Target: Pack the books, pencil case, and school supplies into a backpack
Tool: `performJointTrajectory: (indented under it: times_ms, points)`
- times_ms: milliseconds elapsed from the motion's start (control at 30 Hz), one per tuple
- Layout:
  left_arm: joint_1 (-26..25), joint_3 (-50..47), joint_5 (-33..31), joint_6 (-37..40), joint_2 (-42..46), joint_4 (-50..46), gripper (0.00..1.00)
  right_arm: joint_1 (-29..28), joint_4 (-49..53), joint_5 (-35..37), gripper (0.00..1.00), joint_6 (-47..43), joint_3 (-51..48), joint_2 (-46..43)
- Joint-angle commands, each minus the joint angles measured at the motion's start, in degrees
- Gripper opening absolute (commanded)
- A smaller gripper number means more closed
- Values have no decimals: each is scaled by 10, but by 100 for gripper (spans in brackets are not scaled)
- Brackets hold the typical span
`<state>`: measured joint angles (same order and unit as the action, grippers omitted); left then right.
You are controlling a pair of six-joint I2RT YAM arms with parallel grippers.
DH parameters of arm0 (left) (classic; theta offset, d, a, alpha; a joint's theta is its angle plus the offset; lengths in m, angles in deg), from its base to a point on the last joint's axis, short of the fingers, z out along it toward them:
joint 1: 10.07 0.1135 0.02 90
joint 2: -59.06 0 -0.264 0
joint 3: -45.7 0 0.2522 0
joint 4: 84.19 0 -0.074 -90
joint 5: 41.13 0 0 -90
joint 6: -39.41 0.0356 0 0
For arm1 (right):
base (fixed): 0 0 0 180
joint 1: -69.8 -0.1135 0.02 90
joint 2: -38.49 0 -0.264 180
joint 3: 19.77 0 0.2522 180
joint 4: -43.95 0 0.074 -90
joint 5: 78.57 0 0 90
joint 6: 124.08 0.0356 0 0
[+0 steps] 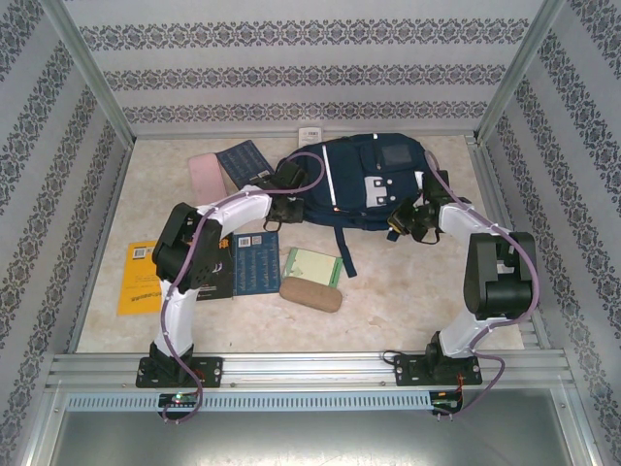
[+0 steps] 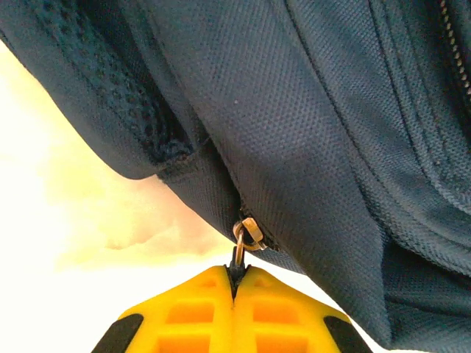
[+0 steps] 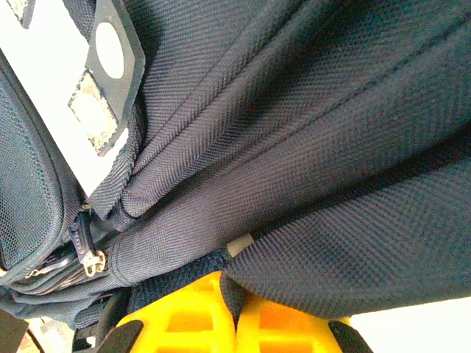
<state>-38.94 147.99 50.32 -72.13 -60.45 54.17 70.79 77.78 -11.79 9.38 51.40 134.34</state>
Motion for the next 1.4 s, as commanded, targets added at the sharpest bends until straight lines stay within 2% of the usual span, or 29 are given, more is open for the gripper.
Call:
performJointTrajectory:
  times_ms: [0, 133, 200, 233, 267, 333, 600, 700, 833, 900, 967, 1033, 1100, 1167, 1367]
  points:
    - [4, -13, 37, 42, 30, -25, 0, 31, 12, 51, 0, -27, 37, 2]
    - [-30, -25, 101, 61, 48, -22, 0, 51, 30, 67, 0, -47, 91, 32]
    - [-53, -25, 121, 61, 53, -23, 0, 61, 42, 67, 14, -51, 113, 41]
    - [-68, -23, 132, 58, 55, -23, 0, 64, 45, 65, 30, -51, 120, 40]
    - [-83, -20, 139, 53, 55, -20, 0, 65, 49, 66, 38, -51, 122, 35]
    - [-110, -7, 154, 42, 48, -17, 0, 65, 47, 66, 43, -47, 111, 14]
    - [-197, 92, 178, 2, -14, -14, 0, 45, 18, 20, 50, 14, -45, -111]
    - [-213, 130, 188, 2, -39, -31, 0, 15, 2, 8, 54, 44, -94, -138]
    - [-221, 145, 188, 5, -51, -42, 0, -30, -32, 2, 55, 94, -140, -154]
    - [-222, 144, 187, 5, -50, -42, 0, -44, -53, 4, 53, 109, -154, -152]
    - [-222, 144, 185, 7, -48, -46, 0, -50, -59, 10, 43, 108, -150, -139]
    - [-222, 141, 176, 10, -44, -53, 0, -49, -52, 18, 21, 101, -138, -128]
    - [-221, 132, 162, 14, -37, -60, 0, -49, -48, 21, 6, 100, -129, -124]
    - [-219, 122, 153, 18, -32, -64, 0, -49, -44, 29, 0, 97, -123, -129]
    - [-205, 96, 111, 20, -16, -73, 0, -32, -18, 57, 0, 58, -110, -138]
